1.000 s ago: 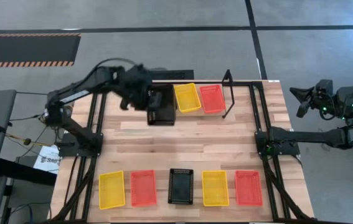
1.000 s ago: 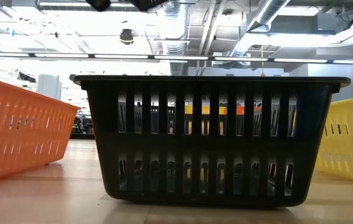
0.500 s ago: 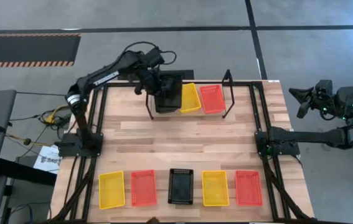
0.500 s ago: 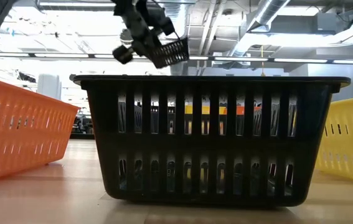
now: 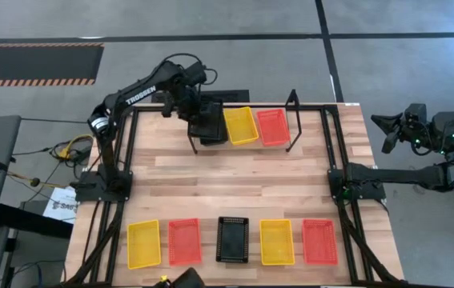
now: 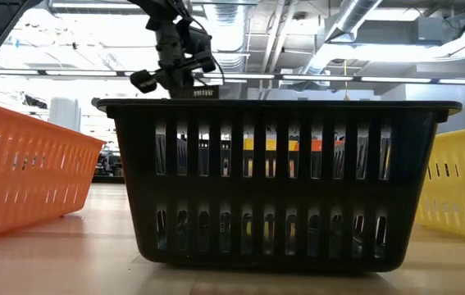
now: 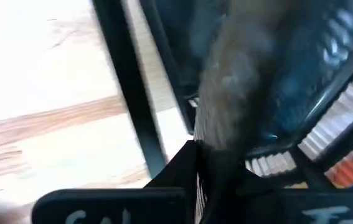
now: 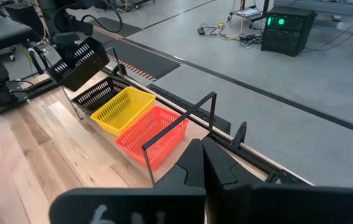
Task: Stack baskets on shelf by color
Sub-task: Stack the right black bin on top of the other the black bin on the shelf
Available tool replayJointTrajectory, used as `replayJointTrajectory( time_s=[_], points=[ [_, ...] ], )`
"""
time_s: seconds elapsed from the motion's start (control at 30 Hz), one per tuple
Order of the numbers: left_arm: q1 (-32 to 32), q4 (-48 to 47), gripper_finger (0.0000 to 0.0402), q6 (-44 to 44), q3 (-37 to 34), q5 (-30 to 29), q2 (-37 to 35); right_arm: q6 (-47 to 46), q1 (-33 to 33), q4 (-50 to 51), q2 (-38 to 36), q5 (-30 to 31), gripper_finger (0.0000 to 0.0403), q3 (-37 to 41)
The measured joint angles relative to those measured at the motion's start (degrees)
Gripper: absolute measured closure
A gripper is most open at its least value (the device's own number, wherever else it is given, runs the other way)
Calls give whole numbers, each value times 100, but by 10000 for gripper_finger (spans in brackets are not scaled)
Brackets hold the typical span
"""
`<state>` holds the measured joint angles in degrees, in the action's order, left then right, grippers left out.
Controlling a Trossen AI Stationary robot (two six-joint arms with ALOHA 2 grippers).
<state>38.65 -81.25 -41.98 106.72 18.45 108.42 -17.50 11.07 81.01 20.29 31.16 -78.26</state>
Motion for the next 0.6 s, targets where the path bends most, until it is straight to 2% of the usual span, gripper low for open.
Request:
replayJointTrajectory(
  time_s=[0.17,0.47,0.6],
  points=[
    [-52,457,401,-141,0,106,36,-1,0,-8,0,2,399,0],
    [-35,679,402,-418,-5,32,42,0,1,-6,0,4,399,0],
    [-55,1370,401,-720,-377,175,42,4,0,-6,0,4,399,0]
  ],
)
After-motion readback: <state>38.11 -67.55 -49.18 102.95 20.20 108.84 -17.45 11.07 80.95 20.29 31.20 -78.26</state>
